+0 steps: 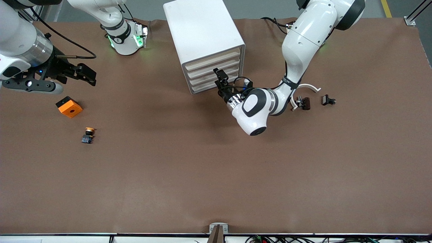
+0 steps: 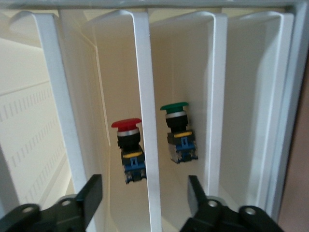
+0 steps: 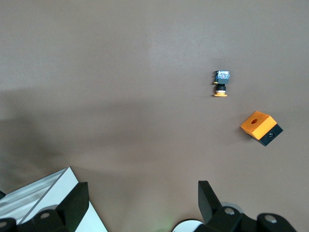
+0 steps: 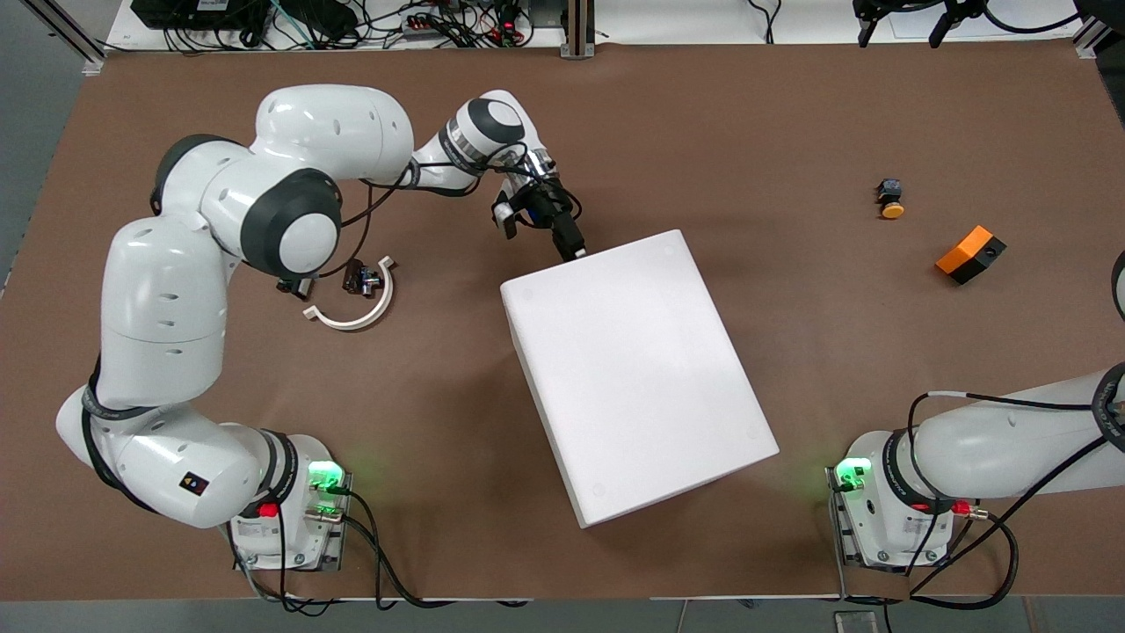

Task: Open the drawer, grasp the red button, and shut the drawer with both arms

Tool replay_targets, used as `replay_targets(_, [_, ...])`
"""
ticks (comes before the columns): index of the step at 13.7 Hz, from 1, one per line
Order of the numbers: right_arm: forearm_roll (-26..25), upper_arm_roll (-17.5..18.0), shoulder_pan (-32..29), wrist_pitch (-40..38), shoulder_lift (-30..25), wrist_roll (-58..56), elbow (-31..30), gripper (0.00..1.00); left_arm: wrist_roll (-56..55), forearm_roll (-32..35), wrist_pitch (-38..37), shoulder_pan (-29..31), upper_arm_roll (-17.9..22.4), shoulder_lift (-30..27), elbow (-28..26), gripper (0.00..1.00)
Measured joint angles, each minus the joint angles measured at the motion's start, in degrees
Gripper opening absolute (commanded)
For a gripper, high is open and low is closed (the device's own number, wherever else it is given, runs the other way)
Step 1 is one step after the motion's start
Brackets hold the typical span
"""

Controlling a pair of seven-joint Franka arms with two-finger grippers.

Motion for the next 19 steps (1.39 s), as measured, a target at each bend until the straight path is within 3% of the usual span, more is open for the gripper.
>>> replay_targets(2, [0.0, 0.0, 0.0, -0.1, 0.0, 0.0, 0.0, 1.0, 0.0, 0.0, -0.7, -0.9, 0.0, 0.8, 0.0, 0.6])
replay_targets(3, [0.0, 0.0, 0.0, -0.5, 0.0, 0.0, 0.0, 1.0, 0.0, 0.0, -0.8, -1.3, 0.0, 1.1, 0.0, 0.51])
replay_targets(4, [0.0, 0.0, 0.1, -0.8, 0.1, 0.0, 0.0, 1.0, 0.0, 0.0, -0.8, -1.6, 0.0, 1.3, 0.0, 0.28])
replay_targets(7, [0.0, 0.0, 0.7, -0.9, 0.1, 0.0, 0.0, 1.0, 0.0, 0.0, -1.1, -2.0, 0.0, 1.6, 0.0, 0.14])
replay_targets(8, [0.0, 0.0, 0.8, -0.9, 0.1, 0.0, 0.0, 1.0, 0.0, 0.0, -1.1, -2.1, 0.0, 1.6, 0.0, 0.0])
replay_targets(13, [0.0, 0.0, 1.6, -1.1, 0.2, 0.8, 0.0, 1.0, -0.4, 0.0, -1.2, -2.0, 0.3, 1.8, 0.0, 0.0])
replay_targets(19, [0.1, 0.2, 9.9, -1.0, 0.3, 19.1, 0.0, 1.0, -0.5, -0.6, -1.6, 1.1, 3.2, 1.8, 1.7, 0.0])
